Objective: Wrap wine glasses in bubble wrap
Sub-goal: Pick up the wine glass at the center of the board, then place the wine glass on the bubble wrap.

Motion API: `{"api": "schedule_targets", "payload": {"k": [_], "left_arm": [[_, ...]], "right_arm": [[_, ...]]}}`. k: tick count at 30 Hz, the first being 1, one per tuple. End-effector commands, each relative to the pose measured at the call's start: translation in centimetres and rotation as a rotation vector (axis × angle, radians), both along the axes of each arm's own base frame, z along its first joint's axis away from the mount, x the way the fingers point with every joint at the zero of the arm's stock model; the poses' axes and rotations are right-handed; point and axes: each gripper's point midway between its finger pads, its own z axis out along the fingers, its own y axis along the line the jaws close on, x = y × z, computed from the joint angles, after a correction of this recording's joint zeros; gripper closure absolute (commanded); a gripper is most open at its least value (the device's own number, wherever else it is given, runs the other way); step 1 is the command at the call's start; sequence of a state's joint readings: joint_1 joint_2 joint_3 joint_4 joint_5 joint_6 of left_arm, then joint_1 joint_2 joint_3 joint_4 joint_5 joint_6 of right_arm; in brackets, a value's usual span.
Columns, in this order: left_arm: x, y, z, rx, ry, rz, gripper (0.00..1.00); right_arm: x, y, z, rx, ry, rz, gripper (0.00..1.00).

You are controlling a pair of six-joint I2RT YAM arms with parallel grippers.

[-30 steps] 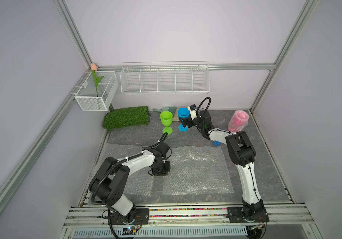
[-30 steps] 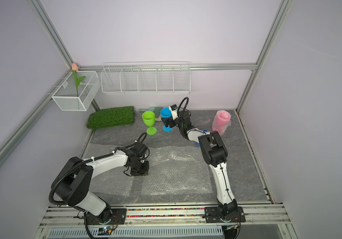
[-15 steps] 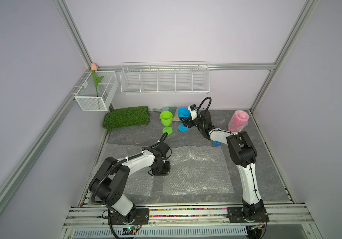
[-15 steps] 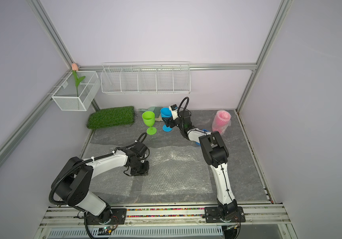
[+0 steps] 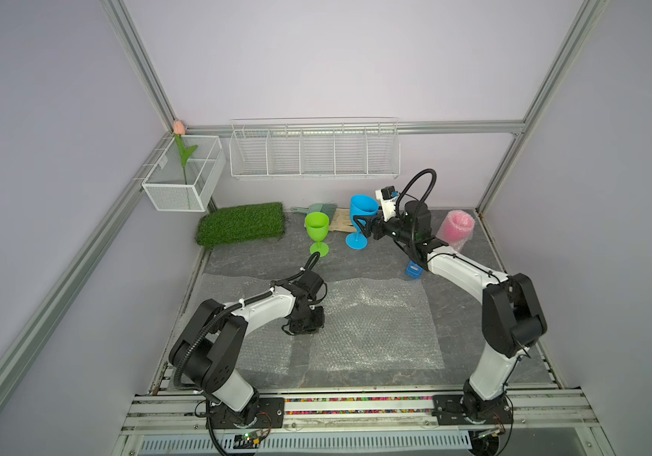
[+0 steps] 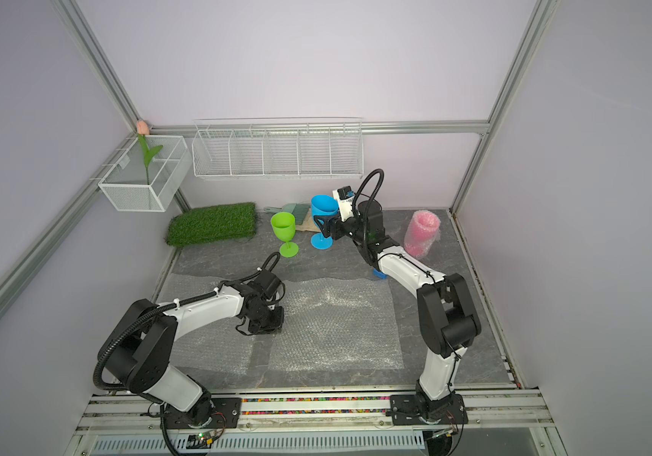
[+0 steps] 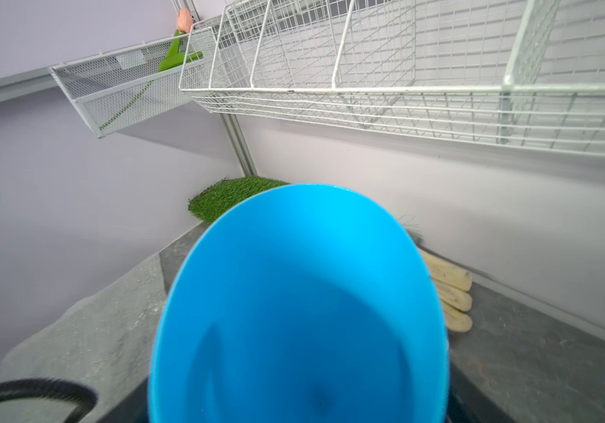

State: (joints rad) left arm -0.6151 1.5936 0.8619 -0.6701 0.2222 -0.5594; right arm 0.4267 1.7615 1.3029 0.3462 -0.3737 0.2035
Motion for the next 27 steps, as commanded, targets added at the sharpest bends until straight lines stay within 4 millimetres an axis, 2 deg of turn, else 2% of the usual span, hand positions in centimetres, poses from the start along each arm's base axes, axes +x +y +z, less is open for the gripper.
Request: {"api": "schedule_targets", "payload": {"k": [1, 4, 9, 15, 20, 27], "left_arm": [[2.0, -0.3, 1.5, -0.020, -0.088, -0.007, 0.90], [2.3, -0.3, 1.6, -0.030, -0.102, -0.014, 0.91], [2.6, -0.5, 1.9, -0.042, -0.131, -0.036, 0.91], [2.6, -0.4, 2.5, -0.051, -0.158, -0.051, 0.93], [2.5, -0.4, 3.2, -0.065, -0.180, -0.060, 0.95], [2.1, -0.5, 3.0, -0.083, -0.172, -0.067, 0.97]], "right_arm": [[-4.4, 0.1, -3.1, 0.038, 0.303, 0.055, 0.20], [-8.0, 0.3, -4.6, 0.069, 0.538, 0.094, 0.20], [-14.2, 1.0, -8.4, 0.078, 0.910, 0.153, 0.19], [-19.3, 2.5, -13.0, -0.012, 1.138, 0.151, 0.20], [-20.3, 3.6, -16.0, -0.026, 1.229, 0.143, 0.20], [-20.8, 6.3, -18.6, -0.011, 1.326, 0.185, 0.20]]}}
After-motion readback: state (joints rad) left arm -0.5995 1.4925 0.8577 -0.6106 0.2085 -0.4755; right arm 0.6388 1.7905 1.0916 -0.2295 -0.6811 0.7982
